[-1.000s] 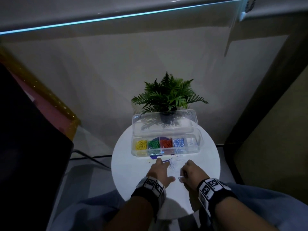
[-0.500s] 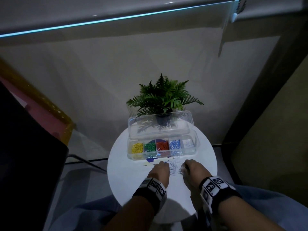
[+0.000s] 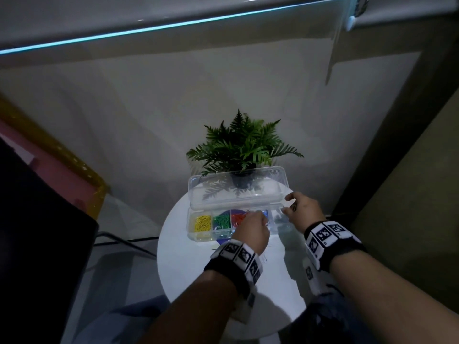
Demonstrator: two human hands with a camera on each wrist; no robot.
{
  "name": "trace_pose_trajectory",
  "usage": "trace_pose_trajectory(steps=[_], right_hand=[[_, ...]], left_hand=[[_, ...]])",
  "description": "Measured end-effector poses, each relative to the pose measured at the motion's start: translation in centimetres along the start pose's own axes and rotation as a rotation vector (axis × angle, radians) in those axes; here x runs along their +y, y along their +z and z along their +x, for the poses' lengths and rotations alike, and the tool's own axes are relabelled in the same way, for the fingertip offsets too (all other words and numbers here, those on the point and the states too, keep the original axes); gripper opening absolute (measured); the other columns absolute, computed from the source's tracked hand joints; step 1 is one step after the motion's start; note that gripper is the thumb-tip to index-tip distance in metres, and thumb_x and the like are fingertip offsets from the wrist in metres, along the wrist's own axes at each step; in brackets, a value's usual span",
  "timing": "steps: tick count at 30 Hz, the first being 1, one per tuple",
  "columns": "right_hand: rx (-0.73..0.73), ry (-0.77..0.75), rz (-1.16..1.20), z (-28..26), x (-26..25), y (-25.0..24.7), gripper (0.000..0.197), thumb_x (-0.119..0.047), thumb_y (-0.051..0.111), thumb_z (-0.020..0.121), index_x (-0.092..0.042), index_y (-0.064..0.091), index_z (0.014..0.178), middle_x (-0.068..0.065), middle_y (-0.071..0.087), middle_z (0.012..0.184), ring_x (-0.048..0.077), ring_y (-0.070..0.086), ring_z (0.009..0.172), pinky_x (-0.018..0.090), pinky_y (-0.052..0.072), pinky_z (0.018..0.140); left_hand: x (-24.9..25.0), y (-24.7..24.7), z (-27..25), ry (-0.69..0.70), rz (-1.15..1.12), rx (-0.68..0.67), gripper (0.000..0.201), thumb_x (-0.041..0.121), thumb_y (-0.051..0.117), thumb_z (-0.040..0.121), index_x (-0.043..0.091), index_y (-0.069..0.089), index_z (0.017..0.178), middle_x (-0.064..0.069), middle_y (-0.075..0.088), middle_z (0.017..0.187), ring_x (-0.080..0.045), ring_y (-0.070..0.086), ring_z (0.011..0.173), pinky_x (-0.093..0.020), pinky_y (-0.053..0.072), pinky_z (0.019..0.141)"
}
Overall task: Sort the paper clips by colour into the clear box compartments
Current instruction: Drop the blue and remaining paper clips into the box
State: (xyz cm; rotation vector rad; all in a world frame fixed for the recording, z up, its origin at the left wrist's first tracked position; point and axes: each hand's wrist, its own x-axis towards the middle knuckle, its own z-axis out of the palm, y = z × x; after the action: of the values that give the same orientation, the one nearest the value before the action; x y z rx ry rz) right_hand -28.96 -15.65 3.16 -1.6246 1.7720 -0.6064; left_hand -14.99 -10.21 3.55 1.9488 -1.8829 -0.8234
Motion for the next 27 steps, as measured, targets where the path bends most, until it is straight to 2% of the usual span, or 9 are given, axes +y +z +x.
trace_pose_trajectory(steps=[5,8,11,13,16,19,23,25,27], right_hand=[[0.030,-0.030,0.041,0.0,0.8,-0.2,0.019,-0.012,0.069,0.080,-0.006,0.069,0.098,0.011,0.070,0.095,0.024,0.064,0.087,0.023,0.045,0.080],[0.038,-0.039,0.060,-0.3,1.1,-0.5,0.017,-0.005,0.062,0.085,-0.003,0.069,0.100,0.013,0.070,0.102,0.026,0.065,0.092,0.023,0.045,0.083],[0.026,-0.003,0.127,-0.1,1.2,-0.7,0.020,0.007,0.055,0.085,-0.001,0.068,0.099,0.014,0.068,0.103,0.023,0.063,0.087,0.015,0.043,0.073],[0.029,0.012,0.187,0.1,0.8,-0.8,0.018,0.009,0.055,0.084,0.001,0.067,0.096,0.015,0.068,0.101,0.023,0.063,0.084,0.014,0.043,0.070],[0.008,-0.042,0.174,0.4,0.2,-0.6,0.017,0.004,0.057,0.085,-0.005,0.069,0.093,0.011,0.070,0.098,0.025,0.066,0.092,0.021,0.046,0.079],[-0.026,-0.083,0.099,0.2,-0.3,-0.3,0.019,-0.005,0.055,0.088,-0.013,0.071,0.097,0.007,0.070,0.100,0.021,0.063,0.093,0.019,0.042,0.080],[0.012,-0.249,0.039,-1.7,-1.2,-0.1,0.014,-0.009,0.059,0.084,-0.015,0.071,0.091,0.003,0.065,0.098,0.018,0.060,0.091,0.025,0.045,0.086],[-0.049,-0.329,-0.021,-3.2,-1.6,0.7,0.013,-0.010,0.060,0.082,-0.015,0.070,0.088,0.004,0.064,0.092,0.019,0.060,0.085,0.030,0.048,0.083],[-0.216,-0.328,-0.154,-4.4,-1.3,2.0,0.015,-0.014,0.058,0.081,-0.016,0.070,0.091,0.004,0.064,0.097,0.021,0.061,0.091,0.030,0.048,0.085]], left_hand=[[2.5,-0.9,3.3,0.014,-0.041,0.087,0.023,0.010,0.045,0.090,0.011,0.062,0.106,-0.008,0.059,0.114,-0.023,0.055,0.106,-0.023,0.036,0.080],[3.1,-0.4,4.7,0.003,-0.032,0.078,0.029,0.009,0.046,0.090,0.013,0.066,0.111,-0.008,0.063,0.116,-0.023,0.056,0.110,-0.026,0.042,0.089],[3.0,0.0,5.2,-0.013,-0.031,0.064,0.034,0.010,0.045,0.092,0.014,0.063,0.121,-0.006,0.062,0.123,-0.021,0.055,0.115,-0.027,0.042,0.098],[2.8,-0.1,5.1,-0.016,-0.086,0.074,0.033,0.011,0.045,0.093,0.015,0.062,0.121,-0.004,0.061,0.124,-0.021,0.057,0.113,-0.028,0.044,0.097],[2.1,-0.8,4.3,0.011,-0.159,0.153,0.027,0.013,0.045,0.091,0.019,0.065,0.108,-0.003,0.062,0.113,-0.023,0.062,0.096,-0.030,0.049,0.085],[0.0,-1.7,2.7,0.009,-0.240,0.180,0.020,0.013,0.047,0.086,0.022,0.064,0.091,-0.001,0.063,0.094,-0.022,0.063,0.082,-0.033,0.053,0.074],[-4.1,-2.7,-0.1,0.003,-0.235,0.139,0.022,0.010,0.054,0.079,0.027,0.060,0.066,0.007,0.061,0.070,-0.015,0.057,0.071,-0.021,0.045,0.069],[-5.8,-2.7,-1.7,-0.002,-0.143,0.089,0.021,0.010,0.052,0.079,0.025,0.063,0.071,0.003,0.064,0.080,-0.016,0.059,0.079,-0.018,0.041,0.070],[-7.4,-2.2,-2.8,-0.019,-0.037,0.053,0.021,0.018,0.052,0.079,0.021,0.069,0.091,-0.001,0.064,0.099,-0.018,0.061,0.094,-0.017,0.042,0.078]])
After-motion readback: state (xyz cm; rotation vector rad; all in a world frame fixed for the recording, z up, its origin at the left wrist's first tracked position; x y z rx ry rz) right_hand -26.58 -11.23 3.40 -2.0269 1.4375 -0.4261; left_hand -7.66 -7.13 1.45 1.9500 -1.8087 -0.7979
